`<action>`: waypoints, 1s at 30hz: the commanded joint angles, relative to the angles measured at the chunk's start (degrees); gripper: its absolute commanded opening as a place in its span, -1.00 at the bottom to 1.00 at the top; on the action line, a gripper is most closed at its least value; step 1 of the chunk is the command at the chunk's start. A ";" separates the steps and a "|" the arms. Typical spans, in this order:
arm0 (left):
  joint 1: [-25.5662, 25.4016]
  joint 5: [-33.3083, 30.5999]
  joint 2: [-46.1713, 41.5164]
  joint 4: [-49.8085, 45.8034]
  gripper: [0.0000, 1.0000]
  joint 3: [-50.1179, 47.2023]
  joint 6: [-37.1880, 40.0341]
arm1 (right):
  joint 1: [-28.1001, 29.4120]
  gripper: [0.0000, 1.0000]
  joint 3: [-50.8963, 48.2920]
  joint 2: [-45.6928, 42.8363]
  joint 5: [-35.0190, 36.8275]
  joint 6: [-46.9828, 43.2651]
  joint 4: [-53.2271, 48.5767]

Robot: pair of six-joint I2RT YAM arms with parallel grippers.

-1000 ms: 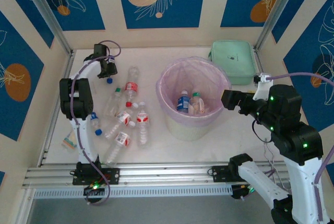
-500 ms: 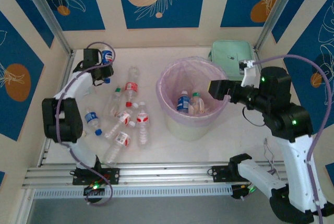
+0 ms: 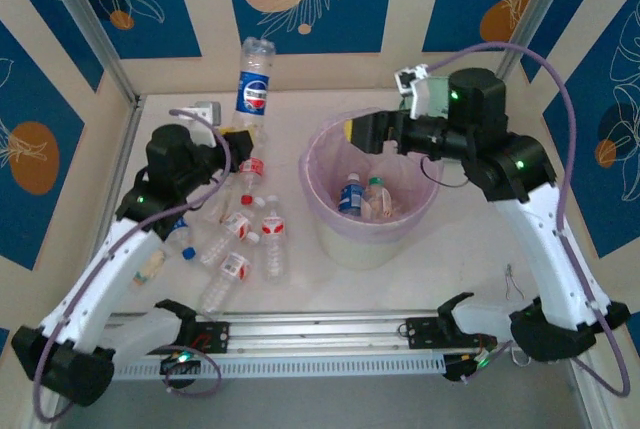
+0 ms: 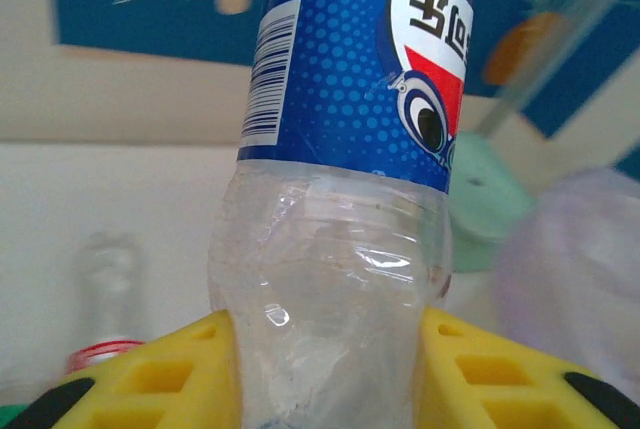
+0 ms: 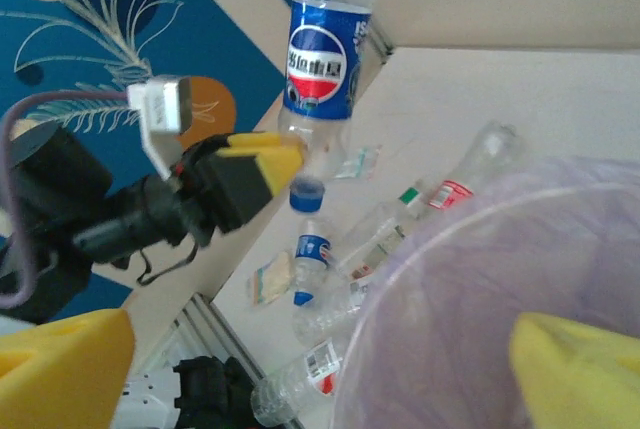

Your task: Put the plastic bottles in the bin

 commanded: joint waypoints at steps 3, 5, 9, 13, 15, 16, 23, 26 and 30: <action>-8.32 -2.36 -2.94 4.88 -0.29 -1.62 -2.07 | 0.67 0.98 7.42 6.81 -0.72 0.28 2.36; -11.73 -2.70 -2.97 5.05 -0.29 -1.02 -1.59 | 0.58 0.98 10.10 9.72 -2.39 0.76 3.25; -16.56 -3.83 -1.73 4.22 -0.29 0.70 0.23 | 0.67 0.98 17.02 16.04 -5.09 1.18 1.88; -19.56 -4.08 -0.47 4.36 -0.29 1.42 1.03 | 0.49 0.98 23.43 21.31 -5.53 0.43 0.01; -20.25 -4.44 -0.61 4.69 -0.30 1.19 1.06 | 0.32 0.98 26.74 23.50 -4.82 -0.10 -2.57; -20.39 -4.42 -0.70 4.82 -0.30 1.08 0.95 | 0.16 0.91 27.75 24.38 -4.57 -0.33 -3.43; -20.48 -5.47 -0.94 3.39 -0.24 1.51 0.69 | -0.91 0.13 29.07 25.19 -4.77 -0.46 -5.02; -20.44 -6.38 -1.68 3.04 0.21 1.43 -0.29 | -1.97 -0.06 31.10 24.28 -4.72 -1.13 -5.71; -20.38 -8.68 -3.09 2.99 0.68 0.94 -1.23 | -5.29 -0.31 38.93 22.91 -4.64 -2.64 -9.20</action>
